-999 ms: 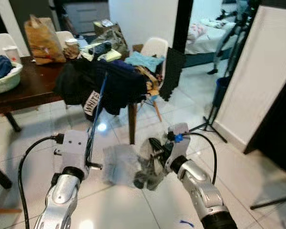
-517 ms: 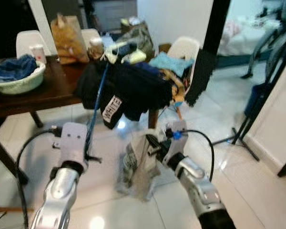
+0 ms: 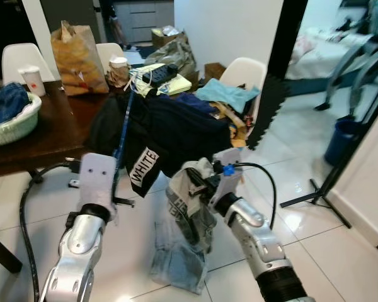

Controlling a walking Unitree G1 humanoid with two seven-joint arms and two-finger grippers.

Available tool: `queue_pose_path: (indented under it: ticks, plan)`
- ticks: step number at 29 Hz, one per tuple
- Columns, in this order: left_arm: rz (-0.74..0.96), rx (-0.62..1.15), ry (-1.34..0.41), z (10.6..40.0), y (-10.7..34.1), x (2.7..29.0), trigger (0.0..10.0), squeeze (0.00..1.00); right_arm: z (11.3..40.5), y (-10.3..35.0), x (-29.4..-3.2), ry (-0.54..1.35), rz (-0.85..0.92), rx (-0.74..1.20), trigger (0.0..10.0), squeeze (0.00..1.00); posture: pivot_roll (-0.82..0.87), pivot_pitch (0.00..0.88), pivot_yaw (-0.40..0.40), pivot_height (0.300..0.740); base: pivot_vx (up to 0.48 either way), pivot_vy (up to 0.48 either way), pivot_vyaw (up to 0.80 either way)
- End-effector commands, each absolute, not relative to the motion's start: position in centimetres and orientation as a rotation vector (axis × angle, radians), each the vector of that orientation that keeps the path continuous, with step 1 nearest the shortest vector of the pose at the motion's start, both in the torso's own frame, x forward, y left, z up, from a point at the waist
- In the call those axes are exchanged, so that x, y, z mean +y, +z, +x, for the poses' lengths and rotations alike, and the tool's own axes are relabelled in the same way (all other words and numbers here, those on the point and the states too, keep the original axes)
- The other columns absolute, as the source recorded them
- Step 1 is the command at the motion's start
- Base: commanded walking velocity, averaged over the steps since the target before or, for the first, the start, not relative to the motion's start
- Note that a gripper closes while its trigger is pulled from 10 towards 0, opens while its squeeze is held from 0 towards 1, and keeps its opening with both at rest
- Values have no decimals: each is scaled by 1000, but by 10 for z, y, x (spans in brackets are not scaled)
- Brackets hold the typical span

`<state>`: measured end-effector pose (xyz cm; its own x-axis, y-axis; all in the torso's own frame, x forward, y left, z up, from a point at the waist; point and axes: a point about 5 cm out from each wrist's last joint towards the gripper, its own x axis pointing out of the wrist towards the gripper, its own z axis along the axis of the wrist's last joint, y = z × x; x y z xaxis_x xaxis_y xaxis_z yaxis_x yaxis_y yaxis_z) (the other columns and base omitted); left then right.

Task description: Hang hanger

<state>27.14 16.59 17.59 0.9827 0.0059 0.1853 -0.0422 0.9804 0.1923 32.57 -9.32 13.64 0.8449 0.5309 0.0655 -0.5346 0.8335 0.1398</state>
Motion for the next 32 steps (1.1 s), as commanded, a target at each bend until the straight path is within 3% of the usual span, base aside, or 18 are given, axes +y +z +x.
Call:
queue_pose_path:
  ticks: [1, 8, 17, 21, 23, 32]
  plan:
    - [214, -180, 39, 270, 176, 170, 10000, 0, 326, 143, -84, 589, 170, -52, 10000, 0, 14, 0, -16, 740, 480, 0, 0]
    - [228, -217, 39, 271, 189, 169, 10000, 0, 342, 172, -97, 441, 178, -158, 10000, 0, 11, 0, -14, 740, 480, 0, 0]
    - [237, -245, 42, 272, 198, 169, 10000, 0, 354, 200, -99, 399, 194, -245, 10000, 0, 10, 0, -15, 740, 480, 0, 0]
    - [261, -290, 73, 273, 212, 171, 10000, 0, 360, 240, -68, 527, 203, -345, 10000, 0, 25, 0, -32, 740, 480, 0, 0]
    - [289, -317, 118, 270, 222, 176, 10000, 0, 354, 257, -35, 681, 207, -381, 10000, 0, 46, 0, -45, 740, 480, 0, 397]
    - [319, -338, 154, 265, 231, 181, 10000, 0, 349, 270, -20, 742, 202, -428, 10000, 0, 68, 0, -56, 740, 480, 0, 794]
